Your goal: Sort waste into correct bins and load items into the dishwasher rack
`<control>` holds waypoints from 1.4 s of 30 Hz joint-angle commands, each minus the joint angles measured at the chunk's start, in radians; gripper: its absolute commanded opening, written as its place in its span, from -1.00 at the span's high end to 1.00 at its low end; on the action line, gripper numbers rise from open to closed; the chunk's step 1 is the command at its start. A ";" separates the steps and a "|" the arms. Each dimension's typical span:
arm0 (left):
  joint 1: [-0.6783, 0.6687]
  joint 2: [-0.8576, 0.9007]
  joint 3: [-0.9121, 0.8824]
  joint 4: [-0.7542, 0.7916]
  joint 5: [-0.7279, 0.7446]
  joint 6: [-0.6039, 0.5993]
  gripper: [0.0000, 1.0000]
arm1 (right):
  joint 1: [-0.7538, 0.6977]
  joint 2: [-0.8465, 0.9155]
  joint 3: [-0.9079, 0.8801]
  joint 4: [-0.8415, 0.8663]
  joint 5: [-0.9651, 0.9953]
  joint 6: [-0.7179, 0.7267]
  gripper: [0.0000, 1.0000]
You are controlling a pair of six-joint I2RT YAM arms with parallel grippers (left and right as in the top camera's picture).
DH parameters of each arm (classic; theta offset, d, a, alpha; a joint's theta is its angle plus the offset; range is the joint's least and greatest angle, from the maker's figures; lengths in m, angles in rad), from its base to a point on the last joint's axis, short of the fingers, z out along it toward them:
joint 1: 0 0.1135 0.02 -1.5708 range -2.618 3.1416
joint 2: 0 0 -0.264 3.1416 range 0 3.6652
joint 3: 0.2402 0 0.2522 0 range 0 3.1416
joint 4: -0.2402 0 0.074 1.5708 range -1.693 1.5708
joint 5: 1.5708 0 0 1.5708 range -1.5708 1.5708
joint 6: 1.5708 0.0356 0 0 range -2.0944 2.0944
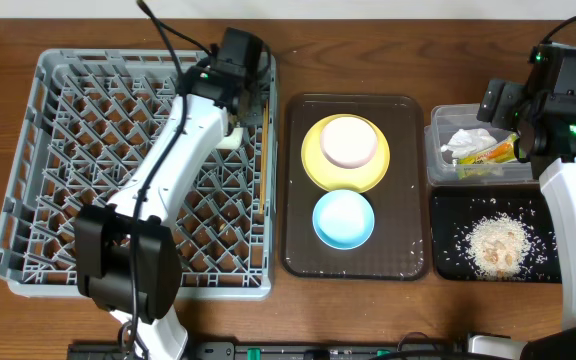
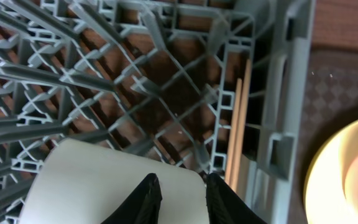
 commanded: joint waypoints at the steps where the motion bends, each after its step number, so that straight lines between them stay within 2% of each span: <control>1: 0.015 -0.079 0.013 0.014 0.003 -0.007 0.38 | -0.005 -0.013 0.010 -0.001 0.002 0.009 -0.98; 5: 0.046 -0.145 0.013 0.016 0.008 -0.014 0.29 | -0.005 -0.013 0.010 -0.001 0.002 0.009 -0.99; 9: 0.102 -0.194 0.013 0.016 0.118 -0.013 0.11 | -0.005 -0.013 0.010 -0.001 0.002 0.009 -0.98; 18: 0.266 -0.193 0.013 -0.018 0.474 0.033 0.09 | -0.005 -0.013 0.010 -0.001 0.002 0.009 -0.98; 25: 0.327 -0.150 0.012 -0.085 0.554 0.047 0.03 | -0.006 -0.013 0.010 -0.001 0.002 0.009 -0.98; 31: 0.342 -0.083 0.012 -0.119 0.699 0.100 0.15 | -0.005 -0.013 0.010 -0.001 0.002 0.009 -0.98; 36: 0.342 -0.034 0.012 -0.129 0.703 0.099 0.17 | -0.005 -0.013 0.010 -0.001 0.002 0.009 -0.98; 42: 0.342 -0.020 0.012 -0.147 0.703 0.099 0.53 | -0.005 -0.013 0.010 -0.001 0.002 0.009 -0.99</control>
